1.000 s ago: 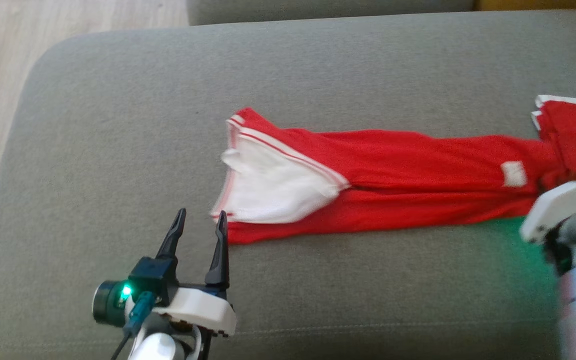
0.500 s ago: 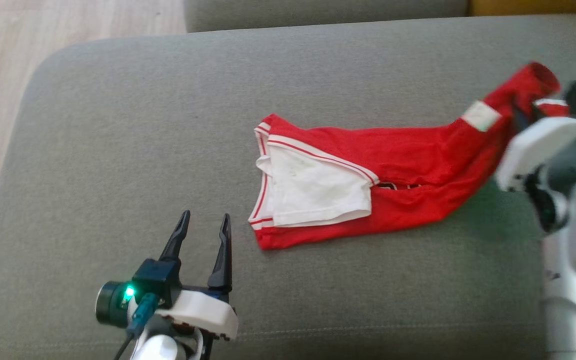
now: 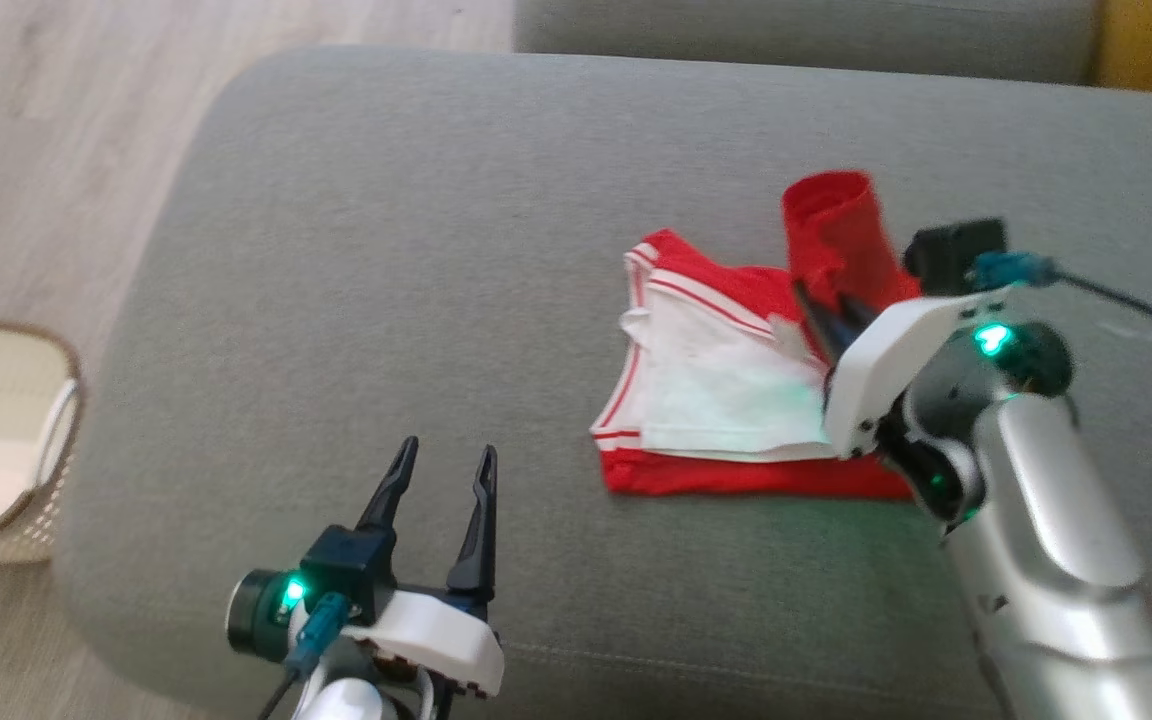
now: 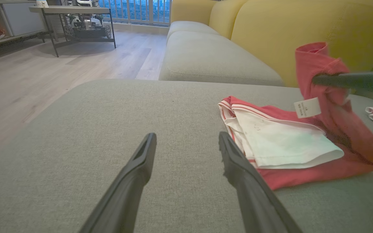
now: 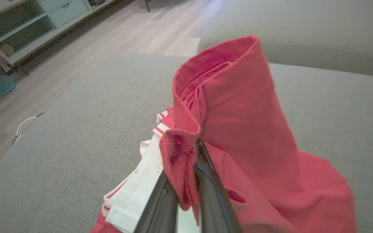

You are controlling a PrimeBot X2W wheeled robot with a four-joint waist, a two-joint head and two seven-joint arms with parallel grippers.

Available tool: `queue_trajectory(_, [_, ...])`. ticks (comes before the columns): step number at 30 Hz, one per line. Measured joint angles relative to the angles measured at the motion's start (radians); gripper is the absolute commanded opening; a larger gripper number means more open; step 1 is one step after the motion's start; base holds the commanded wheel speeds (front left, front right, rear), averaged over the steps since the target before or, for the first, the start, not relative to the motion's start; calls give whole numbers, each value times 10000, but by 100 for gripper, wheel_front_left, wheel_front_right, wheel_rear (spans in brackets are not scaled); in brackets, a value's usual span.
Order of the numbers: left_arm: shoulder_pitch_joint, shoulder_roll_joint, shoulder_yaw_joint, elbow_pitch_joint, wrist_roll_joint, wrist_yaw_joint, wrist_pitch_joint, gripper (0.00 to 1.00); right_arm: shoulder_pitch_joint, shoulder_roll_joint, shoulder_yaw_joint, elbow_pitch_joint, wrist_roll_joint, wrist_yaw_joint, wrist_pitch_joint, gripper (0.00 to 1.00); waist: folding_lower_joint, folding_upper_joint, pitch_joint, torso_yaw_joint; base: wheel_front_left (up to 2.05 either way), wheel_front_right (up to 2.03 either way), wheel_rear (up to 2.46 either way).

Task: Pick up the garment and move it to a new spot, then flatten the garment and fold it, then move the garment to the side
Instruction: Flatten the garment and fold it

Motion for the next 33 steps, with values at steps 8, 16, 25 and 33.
queue_trajectory(8, [-19, -176, -77, 157, 0, -96, 0, 100, -743, -15, 1348, 1944, 869, 0, -621, 0, 0, 0, 115, 944, 0, 0, 0])
queue_trajectory(16, [-52, -276, -2, 222, 4, -182, 0, 100, -1222, -21, 1724, 2817, 1338, 0, -1471, 100, 1, 0, 339, 1131, 0, 0, 0])
queue_trajectory(25, [-51, -316, 291, 82, 98, -92, 0, 100, -1232, -648, 554, 1304, -445, 0, -1503, 100, 0, 0, 397, 606, 0, 0, 0])
queue_trajectory(33, [-90, -407, 291, 82, 113, -274, 0, 100, -1184, -1546, 1873, 2167, -930, 0, -1415, 55, 0, 0, 510, 722, 0, 0, 0])
